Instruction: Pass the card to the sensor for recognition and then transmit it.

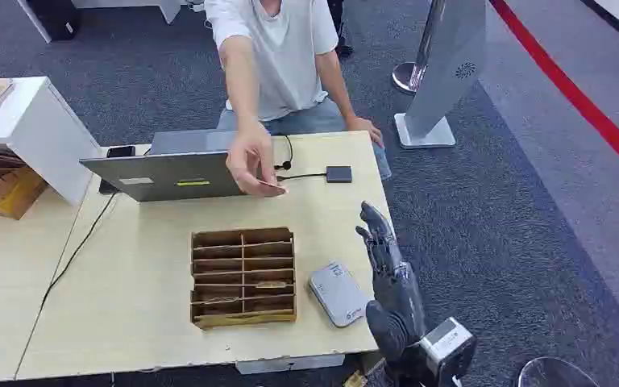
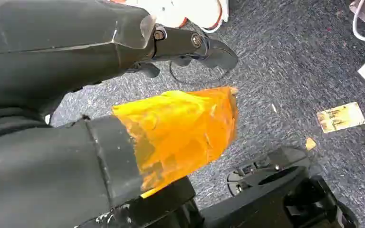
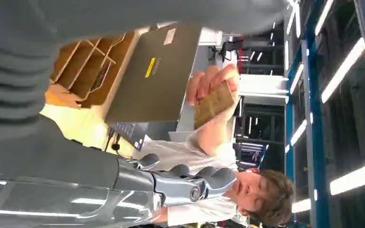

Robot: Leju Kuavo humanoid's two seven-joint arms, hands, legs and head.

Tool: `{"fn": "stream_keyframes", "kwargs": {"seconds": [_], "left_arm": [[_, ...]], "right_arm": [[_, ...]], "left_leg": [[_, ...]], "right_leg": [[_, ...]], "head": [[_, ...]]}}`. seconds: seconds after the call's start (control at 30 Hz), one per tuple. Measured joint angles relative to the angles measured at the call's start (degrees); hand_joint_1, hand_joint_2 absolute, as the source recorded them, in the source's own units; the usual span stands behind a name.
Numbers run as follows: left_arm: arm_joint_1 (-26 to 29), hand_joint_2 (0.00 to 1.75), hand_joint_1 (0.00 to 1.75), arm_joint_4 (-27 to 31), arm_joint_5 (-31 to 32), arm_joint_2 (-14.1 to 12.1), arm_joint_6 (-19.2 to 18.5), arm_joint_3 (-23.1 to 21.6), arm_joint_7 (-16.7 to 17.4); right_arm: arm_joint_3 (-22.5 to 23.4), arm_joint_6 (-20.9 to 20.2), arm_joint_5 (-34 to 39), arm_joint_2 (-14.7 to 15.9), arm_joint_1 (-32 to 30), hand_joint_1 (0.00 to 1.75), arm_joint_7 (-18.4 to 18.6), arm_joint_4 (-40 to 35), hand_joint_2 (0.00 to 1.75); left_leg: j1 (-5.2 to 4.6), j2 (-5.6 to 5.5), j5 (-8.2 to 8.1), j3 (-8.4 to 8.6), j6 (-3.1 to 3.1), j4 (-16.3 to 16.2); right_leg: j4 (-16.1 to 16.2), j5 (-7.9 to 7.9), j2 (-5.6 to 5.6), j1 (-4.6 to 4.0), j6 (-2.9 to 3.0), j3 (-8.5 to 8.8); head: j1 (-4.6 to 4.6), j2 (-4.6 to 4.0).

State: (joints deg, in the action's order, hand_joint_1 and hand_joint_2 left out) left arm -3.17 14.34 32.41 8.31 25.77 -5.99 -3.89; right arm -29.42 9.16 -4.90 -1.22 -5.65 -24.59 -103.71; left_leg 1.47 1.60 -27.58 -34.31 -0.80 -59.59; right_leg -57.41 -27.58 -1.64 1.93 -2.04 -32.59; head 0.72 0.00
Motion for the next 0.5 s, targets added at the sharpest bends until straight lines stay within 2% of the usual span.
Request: {"fn": "stream_keyframes", "kwargs": {"seconds": [0.17,0.5], "left_arm": [[0.0,0.0,0.0,-0.1,0.6,0.0,-0.3,0.0,0.3],[-0.1,0.0,0.0,-0.1,1.9,-0.3,-1.1,0.0,1.2]], "right_arm": [[-0.5,2.4,-5.0,0.1,0.9,0.0,1.2,0.4,1.75],[-2.1,10.2,-21.0,0.3,3.8,0.0,5.4,0.9,1.75]], "left_leg": [[0.0,0.0,0.0,0.0,0.0,0.0],[0.0,0.0,0.0,0.01,0.0,0.0]], "right_leg": [[0.0,0.0,0.0,0.0,0.0,0.0],[0.0,0.0,0.0,0.0,0.0,0.0]], "head": [[0.02,0.0],[0.0,0.0]]}}
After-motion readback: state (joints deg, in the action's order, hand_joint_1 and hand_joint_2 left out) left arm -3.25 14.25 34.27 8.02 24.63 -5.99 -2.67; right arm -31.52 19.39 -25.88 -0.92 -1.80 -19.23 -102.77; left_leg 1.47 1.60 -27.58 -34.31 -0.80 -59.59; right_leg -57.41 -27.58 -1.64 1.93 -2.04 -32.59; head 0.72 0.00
